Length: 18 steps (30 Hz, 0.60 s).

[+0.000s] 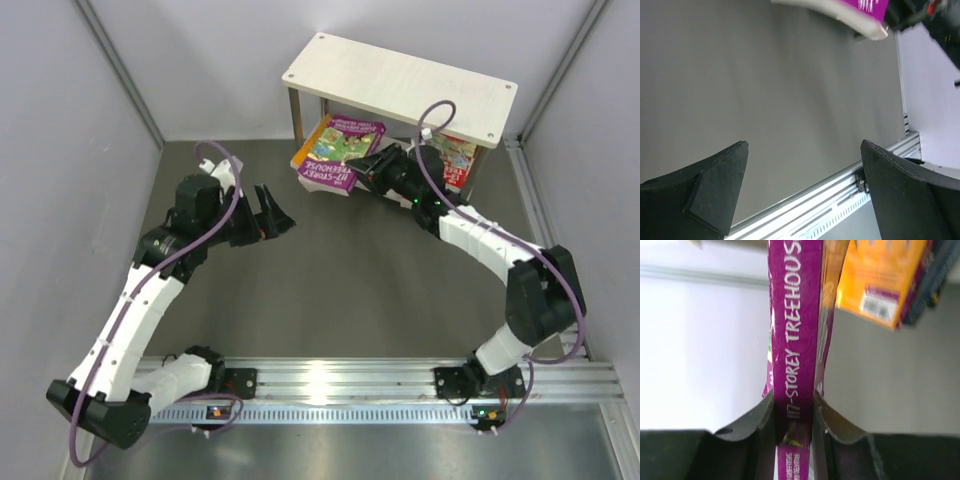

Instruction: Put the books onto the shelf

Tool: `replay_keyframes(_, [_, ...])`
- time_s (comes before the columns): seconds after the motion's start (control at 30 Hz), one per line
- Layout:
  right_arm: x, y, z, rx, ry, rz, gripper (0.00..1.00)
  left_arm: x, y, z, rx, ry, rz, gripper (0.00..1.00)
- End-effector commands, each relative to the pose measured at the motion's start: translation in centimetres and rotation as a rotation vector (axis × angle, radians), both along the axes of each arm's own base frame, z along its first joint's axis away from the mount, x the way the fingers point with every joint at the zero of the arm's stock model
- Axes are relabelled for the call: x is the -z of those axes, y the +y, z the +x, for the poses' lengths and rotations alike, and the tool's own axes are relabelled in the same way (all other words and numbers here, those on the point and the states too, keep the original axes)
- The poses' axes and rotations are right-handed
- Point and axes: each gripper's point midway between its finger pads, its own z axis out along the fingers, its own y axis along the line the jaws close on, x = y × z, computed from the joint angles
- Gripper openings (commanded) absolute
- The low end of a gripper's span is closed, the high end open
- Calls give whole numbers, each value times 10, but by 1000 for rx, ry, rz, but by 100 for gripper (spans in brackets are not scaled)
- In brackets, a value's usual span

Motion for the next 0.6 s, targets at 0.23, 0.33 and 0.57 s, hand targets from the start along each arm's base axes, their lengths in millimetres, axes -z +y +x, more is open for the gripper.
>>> replay_keyframes(0.23, [-69,26,82,112,-194,279,0,33,22,-41,-21,81,52,99])
replay_keyframes(0.33, [-60,32,103,139,-188,285,0,34,23,-47,-15,86,45,99])
replay_keyframes(0.57, [-27,35,131,192,-151,262,0,40,32,-55,-32,84,73,99])
